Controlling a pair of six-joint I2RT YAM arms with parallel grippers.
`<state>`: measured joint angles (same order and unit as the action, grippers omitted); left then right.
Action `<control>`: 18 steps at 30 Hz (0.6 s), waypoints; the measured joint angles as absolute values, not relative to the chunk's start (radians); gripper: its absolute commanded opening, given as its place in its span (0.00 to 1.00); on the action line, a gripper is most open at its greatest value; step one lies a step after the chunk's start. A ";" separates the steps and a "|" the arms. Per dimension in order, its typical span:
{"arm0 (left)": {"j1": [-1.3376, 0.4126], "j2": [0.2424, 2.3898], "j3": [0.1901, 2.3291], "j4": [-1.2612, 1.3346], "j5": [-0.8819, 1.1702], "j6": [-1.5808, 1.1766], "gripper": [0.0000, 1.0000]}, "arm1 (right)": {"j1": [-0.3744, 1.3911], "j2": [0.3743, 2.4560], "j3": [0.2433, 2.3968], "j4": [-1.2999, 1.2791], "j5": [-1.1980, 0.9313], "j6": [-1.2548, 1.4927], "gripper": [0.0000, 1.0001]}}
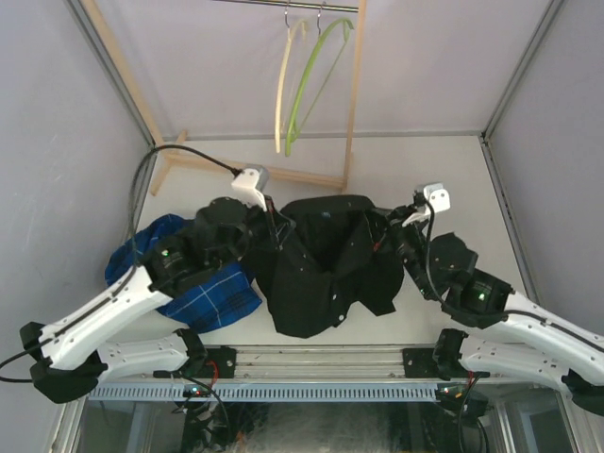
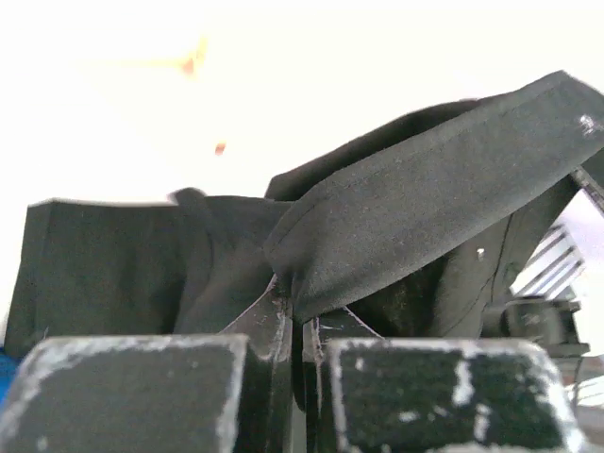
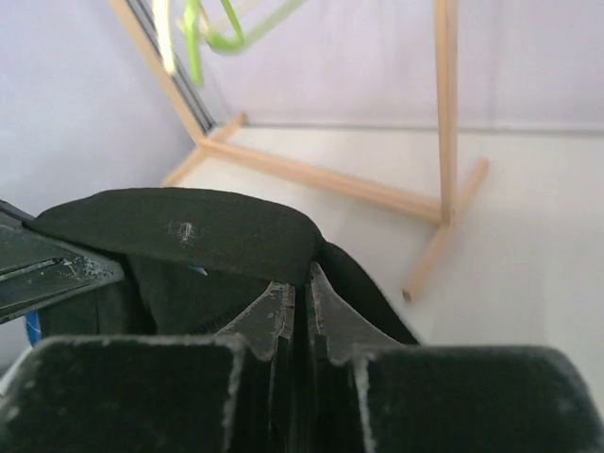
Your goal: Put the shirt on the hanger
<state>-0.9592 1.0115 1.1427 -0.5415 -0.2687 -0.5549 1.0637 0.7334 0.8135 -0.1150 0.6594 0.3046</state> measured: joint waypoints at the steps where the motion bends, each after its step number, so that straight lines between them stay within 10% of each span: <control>1: -0.962 1.011 1.187 -0.550 -0.274 -0.546 0.00 | 1.056 0.743 0.857 -0.117 0.644 0.286 0.00; 18: -0.960 1.034 0.740 -0.435 -0.262 -0.627 0.00 | 0.952 0.828 0.551 -0.140 0.418 0.436 0.00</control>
